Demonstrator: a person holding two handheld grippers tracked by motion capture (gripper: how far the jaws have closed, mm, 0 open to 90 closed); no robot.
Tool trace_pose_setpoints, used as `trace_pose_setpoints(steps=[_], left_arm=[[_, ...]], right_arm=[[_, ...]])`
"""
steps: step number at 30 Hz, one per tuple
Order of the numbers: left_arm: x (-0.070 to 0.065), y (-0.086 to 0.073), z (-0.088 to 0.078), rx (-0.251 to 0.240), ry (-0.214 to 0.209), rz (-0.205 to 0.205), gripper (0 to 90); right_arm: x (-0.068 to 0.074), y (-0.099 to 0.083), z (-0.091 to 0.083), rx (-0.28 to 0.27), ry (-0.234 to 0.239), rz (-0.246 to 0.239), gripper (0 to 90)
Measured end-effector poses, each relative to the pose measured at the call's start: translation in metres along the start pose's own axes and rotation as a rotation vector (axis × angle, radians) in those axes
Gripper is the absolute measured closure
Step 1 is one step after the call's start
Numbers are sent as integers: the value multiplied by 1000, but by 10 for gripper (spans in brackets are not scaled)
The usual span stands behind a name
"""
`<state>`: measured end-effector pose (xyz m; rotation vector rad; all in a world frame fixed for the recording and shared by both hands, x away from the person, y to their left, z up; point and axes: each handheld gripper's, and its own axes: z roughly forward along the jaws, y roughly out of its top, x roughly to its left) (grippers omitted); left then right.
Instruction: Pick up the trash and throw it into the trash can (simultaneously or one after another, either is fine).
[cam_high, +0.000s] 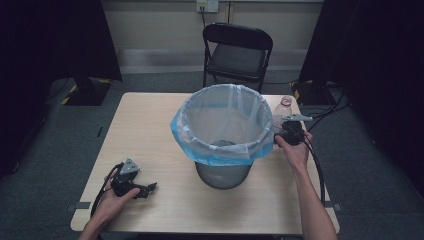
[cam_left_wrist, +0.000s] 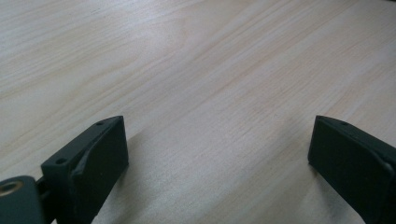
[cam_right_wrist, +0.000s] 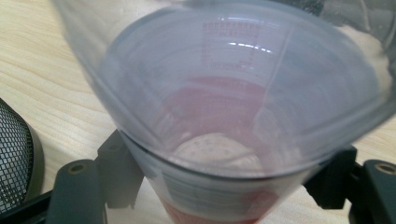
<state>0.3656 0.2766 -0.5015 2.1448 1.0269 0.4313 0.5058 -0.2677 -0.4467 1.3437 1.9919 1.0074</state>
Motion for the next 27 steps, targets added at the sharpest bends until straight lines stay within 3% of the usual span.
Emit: trace_pose_setpoints(steps=[10, 27], left_arm=[[0, 0, 0, 0, -1, 1, 45], [0, 0, 0, -1, 0, -3, 45]], right_arm=[[4, -1, -10, -10, 31, 49, 274], [7, -17, -63, -40, 76, 97, 277]])
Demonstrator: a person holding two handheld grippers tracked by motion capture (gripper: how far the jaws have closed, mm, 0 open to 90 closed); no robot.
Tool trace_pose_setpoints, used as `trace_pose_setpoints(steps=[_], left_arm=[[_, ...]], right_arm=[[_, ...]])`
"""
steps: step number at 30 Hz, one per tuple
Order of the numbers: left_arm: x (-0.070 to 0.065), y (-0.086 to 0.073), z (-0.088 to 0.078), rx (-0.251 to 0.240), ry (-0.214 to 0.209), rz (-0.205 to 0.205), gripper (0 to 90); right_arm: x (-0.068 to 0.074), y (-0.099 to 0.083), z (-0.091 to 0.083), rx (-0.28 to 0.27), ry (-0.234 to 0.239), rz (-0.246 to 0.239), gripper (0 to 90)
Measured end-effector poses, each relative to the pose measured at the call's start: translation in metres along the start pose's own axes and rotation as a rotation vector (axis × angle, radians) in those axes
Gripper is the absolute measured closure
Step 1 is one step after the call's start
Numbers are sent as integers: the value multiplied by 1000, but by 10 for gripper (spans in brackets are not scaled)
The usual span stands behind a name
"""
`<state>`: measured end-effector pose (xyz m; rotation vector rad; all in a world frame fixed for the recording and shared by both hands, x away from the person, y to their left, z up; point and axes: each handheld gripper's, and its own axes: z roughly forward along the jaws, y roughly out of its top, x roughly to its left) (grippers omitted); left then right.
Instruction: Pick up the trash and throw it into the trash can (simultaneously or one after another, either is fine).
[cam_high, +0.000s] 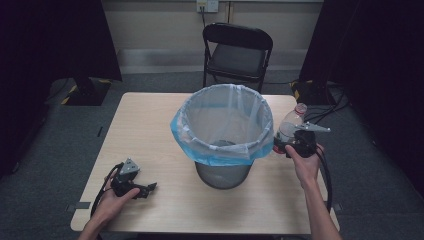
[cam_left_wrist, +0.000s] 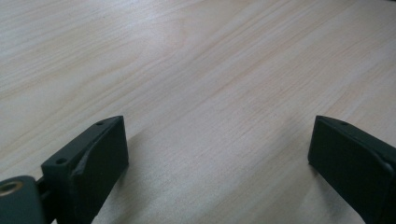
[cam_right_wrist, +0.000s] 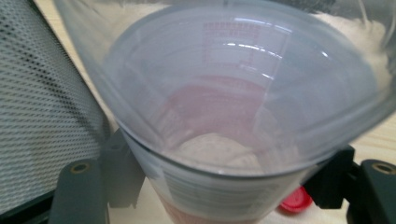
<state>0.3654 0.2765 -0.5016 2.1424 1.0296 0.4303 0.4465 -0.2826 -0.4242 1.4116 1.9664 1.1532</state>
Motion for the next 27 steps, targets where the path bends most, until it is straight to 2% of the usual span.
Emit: trace_pose_setpoints(steps=[3, 4, 8, 9, 11, 16, 27], left_arm=[[0, 0, 0, 0, 1, 3, 45], [0, 0, 0, -1, 1, 0, 45], [0, 0, 0, -1, 2, 0, 45], [0, 0, 0, -1, 2, 0, 45], [0, 0, 0, -1, 2, -1, 45], [0, 0, 0, -1, 3, 0, 45], [0, 0, 0, 0, 5, 4, 45]], right_arm=[[2, -2, -6, -3, 10, 0, 277], [5, -3, -13, 5, 3, -12, 278], [7, -5, -23, -6, -6, -8, 279], [8, -5, -31, -19, -11, 3, 279], [9, -5, -35, -25, -9, 6, 279], [18, 1, -56, -63, -16, -16, 280], [26, 11, -83, -130, -20, -23, 281]])
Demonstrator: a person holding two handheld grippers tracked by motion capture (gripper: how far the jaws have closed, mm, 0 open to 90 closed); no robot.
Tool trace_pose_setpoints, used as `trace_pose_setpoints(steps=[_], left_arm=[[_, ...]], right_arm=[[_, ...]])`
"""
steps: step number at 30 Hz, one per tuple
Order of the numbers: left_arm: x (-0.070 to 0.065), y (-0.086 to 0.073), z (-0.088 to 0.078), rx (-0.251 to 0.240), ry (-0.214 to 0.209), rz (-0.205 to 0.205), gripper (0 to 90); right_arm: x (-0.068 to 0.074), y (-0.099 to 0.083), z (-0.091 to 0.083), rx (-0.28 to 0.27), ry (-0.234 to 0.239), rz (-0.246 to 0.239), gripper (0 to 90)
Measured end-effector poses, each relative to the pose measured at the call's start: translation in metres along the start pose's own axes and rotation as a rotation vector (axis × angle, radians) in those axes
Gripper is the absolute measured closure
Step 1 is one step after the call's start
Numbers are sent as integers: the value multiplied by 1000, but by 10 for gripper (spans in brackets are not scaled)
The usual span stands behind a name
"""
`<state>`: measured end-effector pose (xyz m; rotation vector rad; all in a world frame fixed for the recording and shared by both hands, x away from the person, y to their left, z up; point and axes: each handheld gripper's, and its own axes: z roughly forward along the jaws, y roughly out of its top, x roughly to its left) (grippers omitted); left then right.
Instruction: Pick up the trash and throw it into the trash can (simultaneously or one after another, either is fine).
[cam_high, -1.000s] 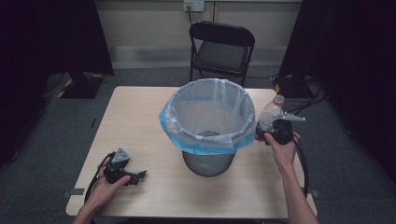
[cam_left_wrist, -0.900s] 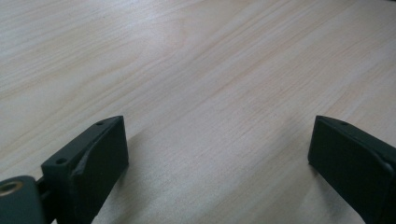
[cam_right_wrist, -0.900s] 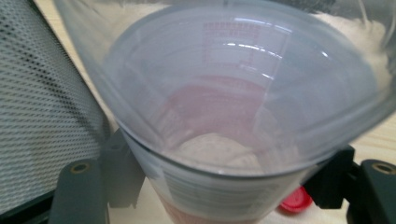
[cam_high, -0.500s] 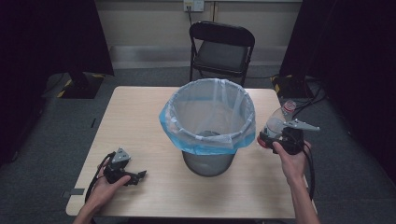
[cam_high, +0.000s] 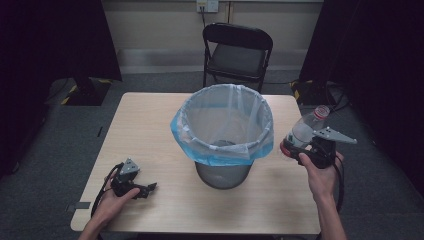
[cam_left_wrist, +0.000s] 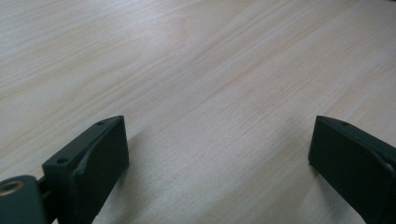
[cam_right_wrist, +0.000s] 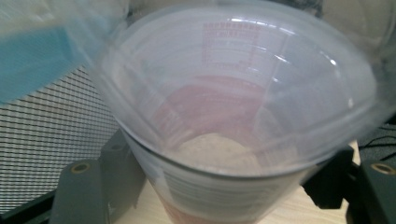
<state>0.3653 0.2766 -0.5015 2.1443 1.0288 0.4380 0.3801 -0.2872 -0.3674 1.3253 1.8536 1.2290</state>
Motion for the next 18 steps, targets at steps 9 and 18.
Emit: trace_pose_setpoints(steps=[9, 18], left_arm=[[0, 0, 0, 0, 0, 0, 45], [0, 0, 0, -1, -1, -3, 45]], right_arm=[[1, 15, -16, -48, 11, -5, 282], [4, 30, -25, -113, 3, -8, 283]])
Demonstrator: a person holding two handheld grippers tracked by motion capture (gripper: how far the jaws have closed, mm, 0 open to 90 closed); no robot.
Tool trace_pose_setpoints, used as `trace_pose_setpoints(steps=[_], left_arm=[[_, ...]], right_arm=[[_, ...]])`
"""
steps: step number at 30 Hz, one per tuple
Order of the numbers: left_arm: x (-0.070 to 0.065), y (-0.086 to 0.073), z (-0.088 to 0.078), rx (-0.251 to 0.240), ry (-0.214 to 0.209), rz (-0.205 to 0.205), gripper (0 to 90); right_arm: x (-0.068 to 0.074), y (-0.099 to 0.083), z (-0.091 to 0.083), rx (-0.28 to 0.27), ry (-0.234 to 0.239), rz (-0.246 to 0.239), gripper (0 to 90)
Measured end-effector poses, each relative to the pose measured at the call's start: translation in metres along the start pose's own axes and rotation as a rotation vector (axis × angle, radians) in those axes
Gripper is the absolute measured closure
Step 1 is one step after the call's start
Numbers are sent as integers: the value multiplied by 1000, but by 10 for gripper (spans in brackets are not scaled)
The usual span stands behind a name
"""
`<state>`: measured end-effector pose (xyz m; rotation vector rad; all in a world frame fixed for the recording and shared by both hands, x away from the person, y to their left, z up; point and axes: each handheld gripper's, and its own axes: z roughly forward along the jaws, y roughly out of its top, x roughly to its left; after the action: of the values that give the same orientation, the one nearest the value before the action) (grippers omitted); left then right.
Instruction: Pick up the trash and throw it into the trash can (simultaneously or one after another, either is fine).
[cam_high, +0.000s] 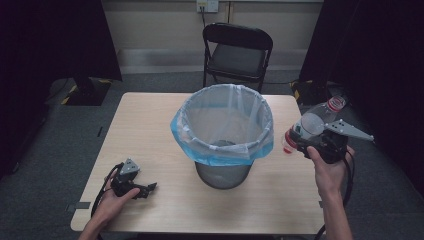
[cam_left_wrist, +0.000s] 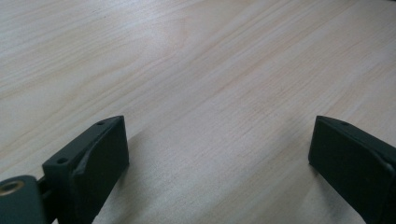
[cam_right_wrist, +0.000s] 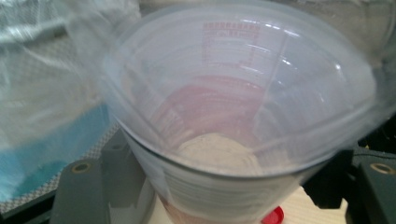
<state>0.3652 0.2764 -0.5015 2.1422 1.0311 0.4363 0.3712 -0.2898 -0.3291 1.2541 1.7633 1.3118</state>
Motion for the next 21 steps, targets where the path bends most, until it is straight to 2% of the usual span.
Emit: trace_pose_setpoints(steps=[15, 21], left_arm=[[0, 0, 0, 0, 0, 0, 45], [0, 0, 0, 1, 2, 3, 45]], right_arm=[[5, 27, -6, -106, 2, 7, 286], [5, 35, -6, -127, 3, 0, 286]])
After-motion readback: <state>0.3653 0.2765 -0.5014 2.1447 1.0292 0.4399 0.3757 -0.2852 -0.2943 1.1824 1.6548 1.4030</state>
